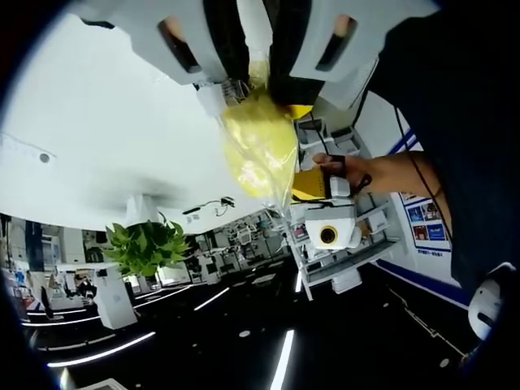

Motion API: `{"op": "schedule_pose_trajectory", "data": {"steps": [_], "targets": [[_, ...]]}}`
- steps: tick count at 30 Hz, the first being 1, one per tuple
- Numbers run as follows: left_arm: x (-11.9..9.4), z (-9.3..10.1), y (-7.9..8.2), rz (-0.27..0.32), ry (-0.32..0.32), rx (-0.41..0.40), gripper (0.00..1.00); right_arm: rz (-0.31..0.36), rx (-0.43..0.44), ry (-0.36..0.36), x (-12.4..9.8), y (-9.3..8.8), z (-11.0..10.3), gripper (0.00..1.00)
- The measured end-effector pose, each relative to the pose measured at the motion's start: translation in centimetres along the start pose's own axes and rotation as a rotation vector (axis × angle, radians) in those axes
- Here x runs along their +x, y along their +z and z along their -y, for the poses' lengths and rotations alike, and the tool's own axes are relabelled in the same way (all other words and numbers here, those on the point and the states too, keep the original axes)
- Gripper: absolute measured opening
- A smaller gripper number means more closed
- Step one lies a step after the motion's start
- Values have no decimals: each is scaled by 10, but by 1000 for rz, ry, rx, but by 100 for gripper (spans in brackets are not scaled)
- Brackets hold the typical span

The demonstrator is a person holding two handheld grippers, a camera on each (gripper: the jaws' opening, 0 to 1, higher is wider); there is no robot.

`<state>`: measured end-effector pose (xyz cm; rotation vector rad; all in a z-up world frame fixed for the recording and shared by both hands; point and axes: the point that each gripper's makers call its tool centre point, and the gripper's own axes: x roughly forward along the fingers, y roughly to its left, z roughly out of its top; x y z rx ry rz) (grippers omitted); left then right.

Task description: Compare the silicone blocks by pressing each to a similar depth, holding the contact briefly, and releasing to observe deformation and rebound differences across the visible hardness samples.

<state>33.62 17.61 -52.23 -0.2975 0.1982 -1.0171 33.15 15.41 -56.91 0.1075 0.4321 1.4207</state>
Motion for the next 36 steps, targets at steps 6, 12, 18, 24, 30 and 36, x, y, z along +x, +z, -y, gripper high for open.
{"op": "schedule_pose_trajectory", "data": {"steps": [6, 12, 18, 24, 30, 36], "targets": [[0, -2, 4, 30, 15, -62, 0, 37, 3, -11, 1, 3, 2, 6], [-3, 1, 1, 15, -3, -73, 0, 44, -6, -3, 2, -2, -3, 10], [-1, 7, 6, 32, -22, -93, 0, 57, -2, -37, 4, -1, 2, 18], [-2, 10, 12, 55, -34, -104, 0, 63, -13, -54, 3, 1, 3, 26], [-6, 9, 14, 69, -37, -140, 0, 65, 6, -79, 3, -4, 5, 41], [-8, 9, 18, 87, -41, -151, 0, 81, 2, -138, 4, -4, 16, 72]]}}
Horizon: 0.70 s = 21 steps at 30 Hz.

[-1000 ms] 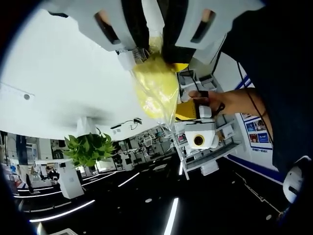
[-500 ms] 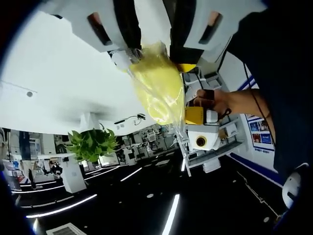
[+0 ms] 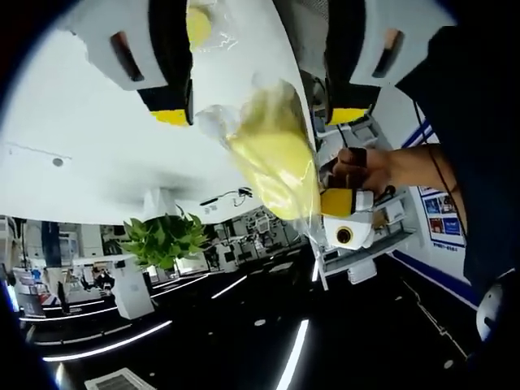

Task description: Compare the silicone blocks by pressing each to a similar depth, holding the contact briefly, and releasing to observe deformation and rebound differences across the visible hardness samples.

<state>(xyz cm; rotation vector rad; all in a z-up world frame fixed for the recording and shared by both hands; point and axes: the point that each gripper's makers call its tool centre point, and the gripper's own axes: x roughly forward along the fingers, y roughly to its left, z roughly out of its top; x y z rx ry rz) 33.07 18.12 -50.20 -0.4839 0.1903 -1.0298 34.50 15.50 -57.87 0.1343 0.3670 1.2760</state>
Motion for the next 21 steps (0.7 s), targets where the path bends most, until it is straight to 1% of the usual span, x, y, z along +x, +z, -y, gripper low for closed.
{"op": "schedule_pose_trajectory", "data": {"steps": [1, 2, 3, 5, 6, 7, 10, 13, 14, 16, 19, 20, 21], "targets": [[0, -1, 0, 2, 1, -5, 0, 3, -2, -15, 0, 0, 3, 79], [0, -2, 0, 2, 4, -7, 0, 8, -5, -32, 0, 0, 6, 88], [0, -3, -1, 2, 8, -10, 0, 11, -2, -46, 0, -1, 8, 96], [-1, -9, -1, 8, 29, -22, 0, 19, 6, -93, -4, -2, 18, 96], [-2, -11, -1, 9, 34, -28, 0, 21, -5, -95, -6, -3, 19, 96], [-4, -15, -2, 12, 39, -37, 0, 15, -39, -121, -8, -6, 24, 96], [-6, -23, -2, 19, 57, -61, 0, -11, -32, -144, -13, -15, 28, 97], [-8, -31, -2, 20, 76, -85, 0, -20, -44, -186, -23, -20, 37, 97], [-8, -36, -3, 20, 92, -107, 0, -29, -56, -214, -29, -22, 43, 97], [-10, -46, -8, 9, 116, -148, 0, -32, -70, -248, -39, -23, 52, 97], [-13, -59, -16, -13, 139, -179, 0, -24, -60, -283, -53, -24, 60, 97], [-14, -62, -18, -14, 146, -196, 0, -22, -65, -296, -59, -24, 62, 97], [-15, -66, -20, 0, 152, -226, 0, -25, -73, -308, -63, -25, 64, 97]]}}
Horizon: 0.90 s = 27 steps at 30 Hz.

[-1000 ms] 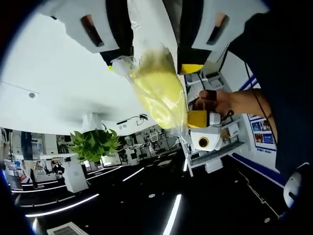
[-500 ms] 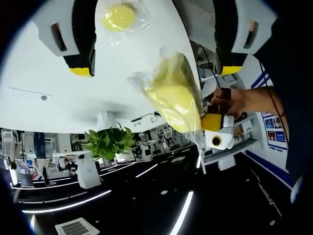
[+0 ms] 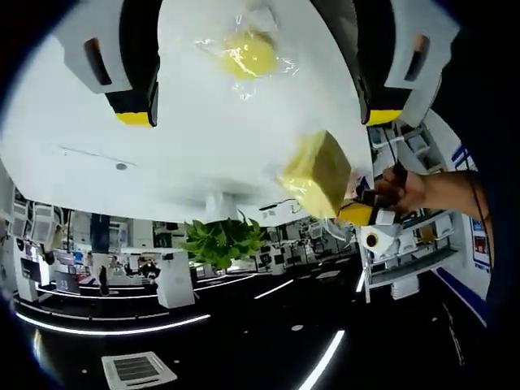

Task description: Compare the silicone blocks by pressing each to a similar depth, holding the contact briefly, and releasing to observe deformation and rebound differences across the visible hardness samples.

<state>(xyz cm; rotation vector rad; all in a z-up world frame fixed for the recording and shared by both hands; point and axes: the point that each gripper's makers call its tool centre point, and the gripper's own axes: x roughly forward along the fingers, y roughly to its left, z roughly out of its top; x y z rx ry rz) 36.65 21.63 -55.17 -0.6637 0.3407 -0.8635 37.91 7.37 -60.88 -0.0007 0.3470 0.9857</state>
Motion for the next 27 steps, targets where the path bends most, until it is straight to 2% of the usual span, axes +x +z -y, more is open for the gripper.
{"op": "schedule_pose_trajectory", "data": {"steps": [2, 4, 8, 9, 10, 12, 14, 17, 18, 19, 21, 22, 24, 27], "targets": [[-2, -7, 0, 22, 17, -52, 0, -3, -25, -20, -6, -2, 5, 97], [-4, -13, -4, 26, 26, -71, 0, -21, -52, -38, -17, -11, 10, 97], [-5, -24, -14, 5, 56, -104, 0, -23, -30, -88, -34, -22, 22, 97], [-6, -27, -16, 1, 66, -121, 0, -21, -27, -100, -38, -24, 25, 97], [-7, -32, -20, -2, 84, -171, 0, -12, -20, -116, -42, -26, 28, 97], [-7, -39, -25, -7, 86, -184, 0, -6, -12, -133, -49, -31, 30, 97], [-7, -45, -32, -20, 99, -211, 0, -17, -3, -153, -53, -38, 34, 97], [-9, -64, -46, -29, 143, -279, 0, -26, 15, -160, -56, -45, 33, 97], [-10, -67, -49, -30, 146, -317, 0, -23, 19, -159, -57, -45, 32, 97], [-11, -74, -51, -28, 146, -300, 0, -16, 23, -164, -58, -46, 32, 96], [-12, -83, -58, -36, 136, -341, 0, -14, 29, -173, -60, -49, 33, 96], [-12, -86, -59, -33, 141, -346, 0, -17, 39, -178, -61, -51, 34, 97], [-13, -95, -62, -16, 143, -412, 0, -35, 52, -187, -63, -56, 33, 97], [-17, -108, -65, 0, 159, -447, 0, -44, 47, -188, -65, -58, 31, 97]]}}
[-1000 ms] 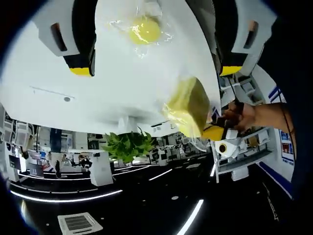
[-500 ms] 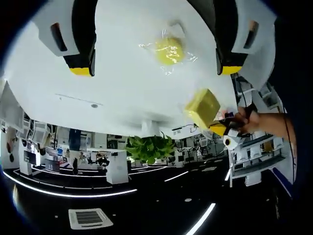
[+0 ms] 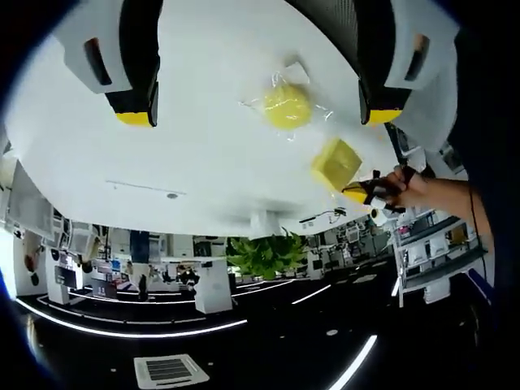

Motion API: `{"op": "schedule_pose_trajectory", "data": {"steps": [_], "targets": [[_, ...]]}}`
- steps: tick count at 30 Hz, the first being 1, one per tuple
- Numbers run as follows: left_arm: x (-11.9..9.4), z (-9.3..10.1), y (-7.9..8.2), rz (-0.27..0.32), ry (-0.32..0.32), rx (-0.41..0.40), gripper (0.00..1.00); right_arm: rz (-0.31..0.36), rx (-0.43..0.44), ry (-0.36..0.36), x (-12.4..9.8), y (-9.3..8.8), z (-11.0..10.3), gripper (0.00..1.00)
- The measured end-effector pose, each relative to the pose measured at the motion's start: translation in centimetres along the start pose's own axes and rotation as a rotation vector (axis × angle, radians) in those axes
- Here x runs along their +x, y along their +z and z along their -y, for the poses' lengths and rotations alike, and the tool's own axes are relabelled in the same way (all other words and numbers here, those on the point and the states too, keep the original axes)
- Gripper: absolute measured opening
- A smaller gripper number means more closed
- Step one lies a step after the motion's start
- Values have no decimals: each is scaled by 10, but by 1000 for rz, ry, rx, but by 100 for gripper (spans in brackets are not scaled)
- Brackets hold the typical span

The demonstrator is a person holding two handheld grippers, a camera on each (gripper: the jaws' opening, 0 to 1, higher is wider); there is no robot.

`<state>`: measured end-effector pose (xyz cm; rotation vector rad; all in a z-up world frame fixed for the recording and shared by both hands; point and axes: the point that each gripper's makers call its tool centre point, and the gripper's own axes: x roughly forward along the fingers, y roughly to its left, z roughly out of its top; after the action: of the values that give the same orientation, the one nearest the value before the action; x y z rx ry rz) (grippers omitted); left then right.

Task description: Compare the silicone blocks by pressing each to a similar depth, holding the contact briefly, and releasing to observe deformation and rebound differences across the visible hardness samples.

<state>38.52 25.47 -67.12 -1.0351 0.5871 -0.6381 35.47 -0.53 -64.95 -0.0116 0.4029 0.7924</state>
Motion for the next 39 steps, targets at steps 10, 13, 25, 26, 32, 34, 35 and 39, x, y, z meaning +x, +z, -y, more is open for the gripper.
{"op": "schedule_pose_trajectory", "data": {"steps": [10, 13, 25, 26, 32, 34, 35, 39], "targets": [[-6, -44, 1, -13, 77, -96, 0, -7, 4, -28, -4, -1, -1, 96], [-7, -54, 2, -11, 112, -86, 0, 11, 5, -44, -6, 3, 1, 96], [-2, -76, -8, -84, 239, 60, 0, 34, 119, -118, -24, -7, 8, 96], [-3, -76, -10, -87, 242, 63, 0, 43, 120, -120, -24, -6, 8, 96], [-10, -79, -23, -132, 266, 77, 0, 85, 173, -149, -24, -4, 10, 96], [-13, -84, -24, -130, 273, 78, 0, 84, 170, -153, -24, -3, 12, 96], [-14, -86, -23, -126, 274, 68, 0, 83, 170, -152, -24, -3, 12, 96], [-17, -89, -20, -94, 282, 38, 0, 53, 148, -144, -22, -5, 13, 96]]}}
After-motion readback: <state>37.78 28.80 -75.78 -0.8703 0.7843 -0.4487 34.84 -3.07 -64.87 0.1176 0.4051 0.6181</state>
